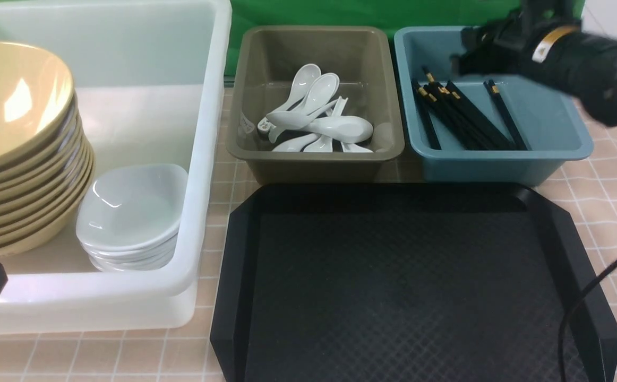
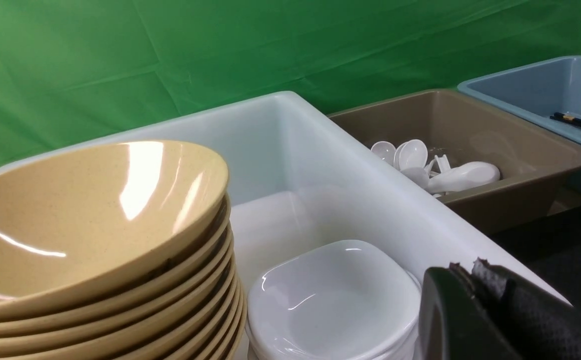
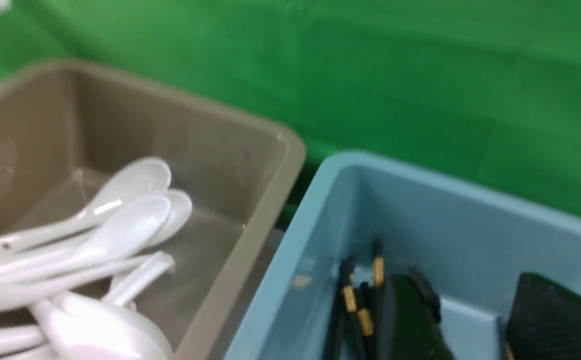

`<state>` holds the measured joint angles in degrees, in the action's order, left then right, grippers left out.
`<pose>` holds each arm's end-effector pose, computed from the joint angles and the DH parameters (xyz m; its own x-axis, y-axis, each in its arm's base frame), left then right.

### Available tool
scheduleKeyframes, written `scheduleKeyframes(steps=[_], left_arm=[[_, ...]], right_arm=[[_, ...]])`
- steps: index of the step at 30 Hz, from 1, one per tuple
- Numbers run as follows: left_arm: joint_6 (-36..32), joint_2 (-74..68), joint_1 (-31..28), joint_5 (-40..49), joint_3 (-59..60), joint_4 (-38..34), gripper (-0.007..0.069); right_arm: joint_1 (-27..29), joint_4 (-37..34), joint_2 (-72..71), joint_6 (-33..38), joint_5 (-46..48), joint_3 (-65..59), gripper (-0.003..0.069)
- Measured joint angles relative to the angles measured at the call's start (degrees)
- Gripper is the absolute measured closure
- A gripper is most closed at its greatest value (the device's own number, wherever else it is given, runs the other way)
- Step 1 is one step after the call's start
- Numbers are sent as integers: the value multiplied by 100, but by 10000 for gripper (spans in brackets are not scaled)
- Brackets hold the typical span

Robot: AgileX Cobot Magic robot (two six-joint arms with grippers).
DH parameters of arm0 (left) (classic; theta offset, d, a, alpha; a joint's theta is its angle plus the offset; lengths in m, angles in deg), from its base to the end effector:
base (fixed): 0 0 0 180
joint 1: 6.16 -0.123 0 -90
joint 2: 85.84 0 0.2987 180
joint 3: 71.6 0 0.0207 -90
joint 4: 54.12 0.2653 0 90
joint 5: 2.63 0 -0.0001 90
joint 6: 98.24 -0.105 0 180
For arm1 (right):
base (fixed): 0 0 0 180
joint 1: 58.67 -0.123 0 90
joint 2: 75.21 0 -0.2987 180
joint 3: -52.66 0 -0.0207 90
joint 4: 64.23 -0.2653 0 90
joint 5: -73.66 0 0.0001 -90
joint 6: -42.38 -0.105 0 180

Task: On brown table put chopsticks spoon bowls plates into blue grey white boxes.

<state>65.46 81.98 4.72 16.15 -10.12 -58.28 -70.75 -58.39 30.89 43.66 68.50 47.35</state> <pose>0.0601 -0.0141 0.2760 0.0052 0.2169 -0.9762 0.2155 0.9530 0.2129 0.4282 0.0926 0.3029 -0.2451 -0.1788 -0.9529 -0.2500 0.9613 -0.1160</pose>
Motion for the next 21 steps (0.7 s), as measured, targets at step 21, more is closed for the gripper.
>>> scheduleKeyframes(steps=[21], left_arm=[[0,0,0,5,0,0,616]], right_arm=[[0,0,-6567,897,73,-5168,610]])
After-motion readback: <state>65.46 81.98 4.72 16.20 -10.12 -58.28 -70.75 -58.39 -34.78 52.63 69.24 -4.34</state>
